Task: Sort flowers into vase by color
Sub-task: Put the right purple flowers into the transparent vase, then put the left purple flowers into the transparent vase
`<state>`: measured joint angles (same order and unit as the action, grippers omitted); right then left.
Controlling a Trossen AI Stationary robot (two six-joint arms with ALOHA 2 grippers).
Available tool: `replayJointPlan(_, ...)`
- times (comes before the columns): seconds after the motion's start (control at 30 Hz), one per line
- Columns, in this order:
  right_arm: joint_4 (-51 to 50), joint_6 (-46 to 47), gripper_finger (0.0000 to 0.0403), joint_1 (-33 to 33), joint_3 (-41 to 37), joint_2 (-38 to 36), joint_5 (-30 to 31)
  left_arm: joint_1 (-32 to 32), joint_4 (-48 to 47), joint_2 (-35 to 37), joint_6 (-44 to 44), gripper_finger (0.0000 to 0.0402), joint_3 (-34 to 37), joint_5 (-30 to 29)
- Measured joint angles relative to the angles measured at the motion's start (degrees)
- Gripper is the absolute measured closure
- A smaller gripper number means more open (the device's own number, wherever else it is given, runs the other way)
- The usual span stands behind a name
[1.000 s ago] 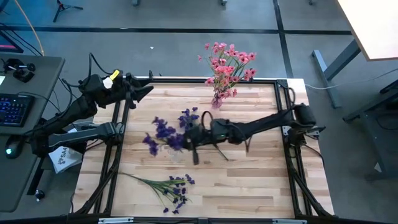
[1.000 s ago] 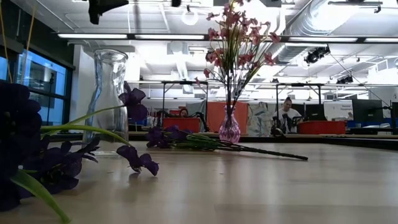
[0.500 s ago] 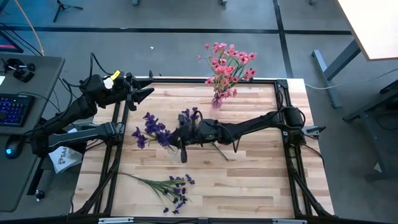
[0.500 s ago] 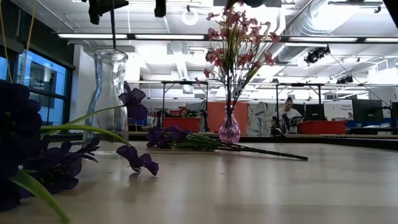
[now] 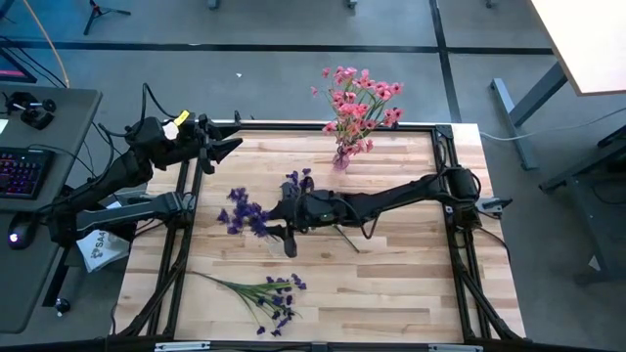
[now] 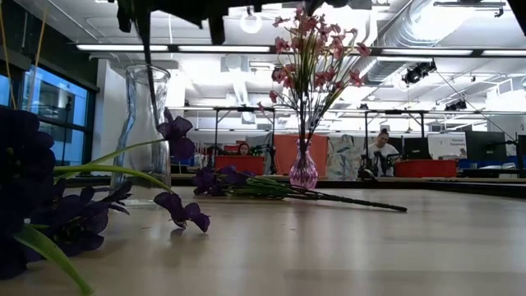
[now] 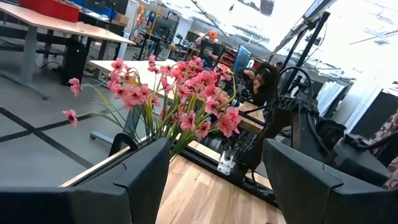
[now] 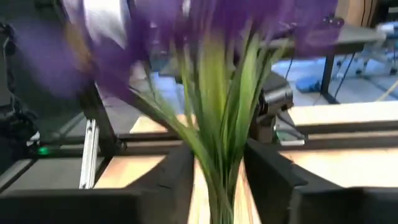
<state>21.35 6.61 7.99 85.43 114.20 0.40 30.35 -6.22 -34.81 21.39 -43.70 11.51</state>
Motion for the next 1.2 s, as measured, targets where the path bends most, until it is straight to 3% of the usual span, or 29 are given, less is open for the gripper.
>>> replayJointPlan(0.2,-14.99,-0.58,0.0171,-0.37,0.0,-5.84,0.0,-0.02,0.0,0.0,0.04,0.0156,0.0,-0.04)
replayJointPlan(0.33,-29.28,1.61,0.0126,-0.55,0.02,-10.52,-0.59,-0.02,0.0,0.0,0.07,0.0156,0.0,-0.09)
replayJointPlan(0.5,-48.81,5.97,0.0111,0.37,0.04,-14.06,-0.46,-0.02,0.01,0.0,0.09,0.0156,-0.02,-0.14)
replayJointPlan(0.63,-61.49,9.03,0.0115,2.88,-0.57,-13.6,4.29,-0.02,0.02,0.0,0.67,0.0156,-0.02,-0.15)
replayJointPlan(0.73,-58.55,12.0,0.0123,4.52,-6.94,-13.34,7.58,-0.02,0.02,0.0,0.98,0.0156,-0.02,-0.15)
replayJointPlan(0.93,-39.89,22.27,0.0136,1.63,-20.89,-13.22,9.01,0.0,0.02,0.0,1.07,0.0156,-0.02,-0.15)
replayJointPlan(1.1,-36.91,21.46,0.0141,-5.44,-21.81,-12.86,13.11,0.0,0.0,-0.02,2.32,0.0156,-0.02,-0.13)
replayJointPlan(1.2,-36.61,18.47,0.0142,-8.6,-21.84,-11.95,10.19,0.0,-0.02,-0.04,2.52,0.0156,-0.02,-0.13)
